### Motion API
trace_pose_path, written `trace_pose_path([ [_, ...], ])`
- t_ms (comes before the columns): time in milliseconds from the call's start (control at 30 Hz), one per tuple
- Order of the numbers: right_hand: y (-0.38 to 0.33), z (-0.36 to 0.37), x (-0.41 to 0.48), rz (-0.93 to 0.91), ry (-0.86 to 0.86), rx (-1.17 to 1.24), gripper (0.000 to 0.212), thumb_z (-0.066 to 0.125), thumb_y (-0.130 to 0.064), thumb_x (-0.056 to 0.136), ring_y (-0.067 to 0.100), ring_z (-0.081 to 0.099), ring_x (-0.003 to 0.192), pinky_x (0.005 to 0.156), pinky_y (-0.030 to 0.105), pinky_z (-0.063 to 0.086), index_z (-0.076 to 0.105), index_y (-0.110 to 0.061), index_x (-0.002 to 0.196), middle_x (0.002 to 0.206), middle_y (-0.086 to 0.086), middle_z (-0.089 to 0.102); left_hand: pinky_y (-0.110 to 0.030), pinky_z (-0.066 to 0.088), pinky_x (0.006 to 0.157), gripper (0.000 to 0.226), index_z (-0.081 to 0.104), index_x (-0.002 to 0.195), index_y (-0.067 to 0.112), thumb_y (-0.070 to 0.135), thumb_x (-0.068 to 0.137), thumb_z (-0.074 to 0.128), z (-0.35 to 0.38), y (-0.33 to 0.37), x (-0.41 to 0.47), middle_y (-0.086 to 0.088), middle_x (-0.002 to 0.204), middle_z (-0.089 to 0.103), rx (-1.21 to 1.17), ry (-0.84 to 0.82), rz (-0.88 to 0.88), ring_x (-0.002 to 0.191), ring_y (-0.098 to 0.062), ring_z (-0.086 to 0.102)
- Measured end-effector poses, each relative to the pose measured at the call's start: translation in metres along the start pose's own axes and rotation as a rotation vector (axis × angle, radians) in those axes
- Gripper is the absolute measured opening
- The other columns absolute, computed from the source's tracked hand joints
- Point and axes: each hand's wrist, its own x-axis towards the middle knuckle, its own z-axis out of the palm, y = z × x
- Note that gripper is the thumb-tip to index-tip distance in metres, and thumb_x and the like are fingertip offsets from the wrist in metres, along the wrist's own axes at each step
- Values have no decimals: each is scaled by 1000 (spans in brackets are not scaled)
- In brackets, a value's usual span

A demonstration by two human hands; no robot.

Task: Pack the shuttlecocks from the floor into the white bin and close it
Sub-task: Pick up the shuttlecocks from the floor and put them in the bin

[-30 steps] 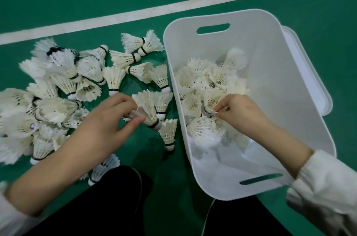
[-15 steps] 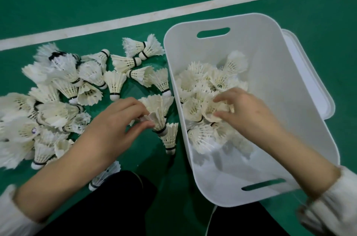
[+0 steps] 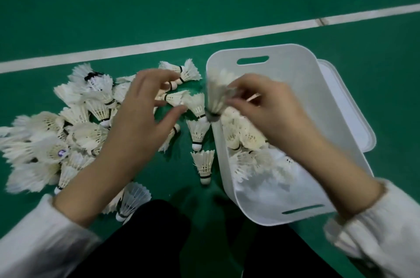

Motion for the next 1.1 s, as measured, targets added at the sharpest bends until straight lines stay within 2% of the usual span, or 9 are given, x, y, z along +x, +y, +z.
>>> trace_pose_path([
  [100, 19, -45, -8, 213, 211, 45, 12, 64, -24, 85, 25, 63, 74, 72, 41, 53, 62, -24, 73, 75, 4, 66, -27, 49, 81, 31, 52, 113, 22, 26, 85, 62, 23, -24, -4, 7, 107, 54, 90, -236, -152, 89, -2, 54],
  [233, 71, -65, -26, 592, -39, -415, 26, 53, -18, 88, 30, 51, 63, 51, 24, 35, 65, 1, 77, 76, 22, 65, -28, 36, 95, 40, 54, 120, 14, 30, 85, 62, 82, -61, -23, -3, 119, 52, 279, -575, -75, 111, -20, 48],
  [367, 128, -35, -34, 716, -215, -517, 29, 49, -7, 88, 23, 37, 55, 46, 28, 27, 46, 1, 60, 56, 15, 42, -35, 45, 86, 34, 63, 106, 4, 24, 80, 68, 109, -81, -38, -14, 103, 62, 264, -641, -40, 96, -32, 56],
  [467, 153, -20, -36, 717, -253, -412, 25, 46, -15, 94, 24, 48, 67, 52, 29, 33, 60, 3, 85, 76, 18, 55, -39, 47, 73, 15, 64, 87, 2, 15, 80, 67, 109, -89, -40, -14, 85, 63, 262, -646, -43, 83, -33, 58],
  [533, 159, -14, -37, 722, -239, -374, 22, 42, -17, 97, 25, 50, 76, 58, 30, 35, 58, -2, 99, 90, 14, 56, -37, 46, 72, 11, 61, 84, 8, 19, 83, 64, 106, -90, -41, -7, 84, 61, 264, -633, -35, 82, -26, 56],
  [733, 137, -21, -31, 594, -271, -664, 29, 46, -23, 93, 34, 56, 99, 77, 33, 42, 54, -9, 117, 119, 14, 52, -33, 47, 69, 11, 54, 91, 14, 25, 90, 54, 87, -73, -30, -2, 86, 63, 169, -555, -137, 79, -19, 59],
  [900, 48, -29, -14, 135, -195, -873, 24, 43, -21, 92, 34, 59, 91, 74, 40, 50, 53, -14, 114, 114, 8, 53, -30, 46, 70, 9, 60, 93, 17, 23, 89, 57, 63, -66, -30, 1, 88, 64, 149, -532, -119, 80, -16, 58],
  [1000, 5, -8, -3, -67, -299, -905, 22, 45, -14, 90, 32, 59, 93, 73, 40, 52, 52, -14, 111, 110, 7, 52, -30, 46, 72, 12, 63, 91, 15, 25, 88, 58, 50, -70, -34, 1, 87, 63, 136, -519, -143, 81, -15, 58],
  [1100, -17, 33, 7, -213, -437, -774, 26, 47, -9, 89, 28, 59, 96, 75, 38, 52, 51, -16, 113, 113, 4, 50, -26, 45, 71, 13, 64, 87, 11, 23, 86, 61, 37, -77, -39, 0, 83, 64, 81, -427, -174, 78, -14, 59],
])
